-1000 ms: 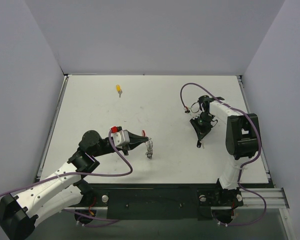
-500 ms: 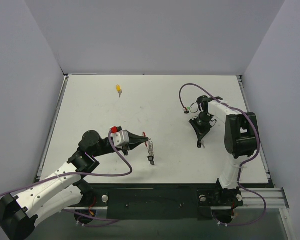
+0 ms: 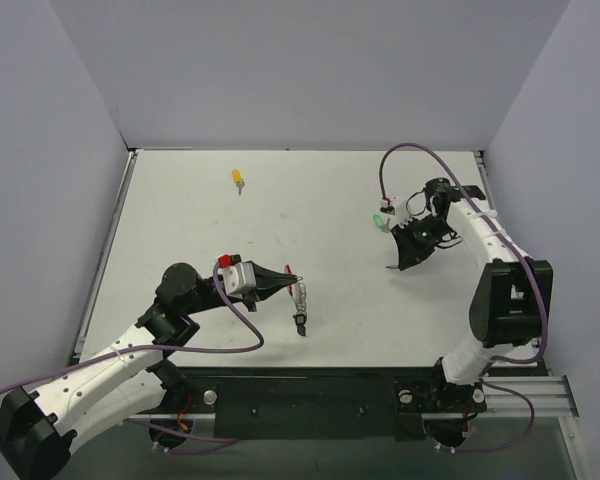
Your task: Put the keys on the keyring
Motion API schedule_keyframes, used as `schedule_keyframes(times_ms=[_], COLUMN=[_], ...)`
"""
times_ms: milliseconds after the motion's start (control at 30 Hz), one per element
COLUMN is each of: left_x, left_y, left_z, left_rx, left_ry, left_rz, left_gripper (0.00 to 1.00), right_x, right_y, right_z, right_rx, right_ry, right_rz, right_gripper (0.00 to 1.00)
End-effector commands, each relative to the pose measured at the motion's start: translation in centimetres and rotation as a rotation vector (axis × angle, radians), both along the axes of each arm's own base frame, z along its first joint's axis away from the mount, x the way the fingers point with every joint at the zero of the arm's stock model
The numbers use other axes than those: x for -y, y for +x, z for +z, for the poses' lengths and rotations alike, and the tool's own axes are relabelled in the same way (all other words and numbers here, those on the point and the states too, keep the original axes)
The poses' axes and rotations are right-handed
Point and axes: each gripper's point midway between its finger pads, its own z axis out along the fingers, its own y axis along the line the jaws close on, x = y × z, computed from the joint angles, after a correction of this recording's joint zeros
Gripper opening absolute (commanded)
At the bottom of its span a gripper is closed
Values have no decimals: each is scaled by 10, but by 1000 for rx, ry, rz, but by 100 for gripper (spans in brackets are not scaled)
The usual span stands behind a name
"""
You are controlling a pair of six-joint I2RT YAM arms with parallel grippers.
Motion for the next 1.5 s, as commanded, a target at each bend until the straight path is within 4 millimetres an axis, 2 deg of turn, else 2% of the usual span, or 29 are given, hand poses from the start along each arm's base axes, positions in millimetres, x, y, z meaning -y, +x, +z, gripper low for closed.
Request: schedule_keyframes(times_ms=[0, 33, 67, 167, 333, 467, 600, 767, 867, 967, 1133, 1167, 1333, 1467], left_x=[0, 0, 0, 1, 0, 0, 0, 1, 1, 1, -1, -1, -1, -1], left_y=[-10, -11, -12, -13, -13, -14, -14, -16, -19, -19, -18, -18, -18, -18], left_z=[29, 31, 30, 31, 31, 31, 29, 30, 31, 31, 31, 31, 30, 30], left_rx=[79, 86, 83, 87, 87, 86, 89, 92, 93, 97, 106, 105, 106, 108], left_ry=[-106, -115, -117, -121, -121, -117, -109, -103, -103, -103, -97, -95, -92, -89], left_rz=[-52, -58, -60, -70, -70, -71, -73, -86, -97, -98, -86, -83, -87, -86], left_gripper=[0, 0, 0, 0, 0, 0, 0, 0, 0, 0, 0, 0, 0, 0], right_x=[-33, -36, -40, -44, -38, -22, 9, 46, 63, 67, 49, 45, 30, 24], right_y=[-35, -45, -46, -65, -75, -76, -75, -86, -80, -68, -29, -27, -8, -2], right_z=[55, 60, 67, 82, 90, 80, 65, 40, 27, 7, -25, -32, -37, -49], right_rx=[69, 48, 86, 82, 101, 62, 11, -96, -139, -211, -217, -236, -211, -238], right_ry=[253, 281, 309, 363, 339, 242, 104, -111, -218, -310, -364, -372, -388, -398], right_rz=[239, 261, 305, 388, 436, 373, 253, 157, 119, 106, 106, 114, 124, 140], right_gripper=[0, 0, 0, 0, 0, 0, 0, 0, 0, 0, 0, 0, 0, 0])
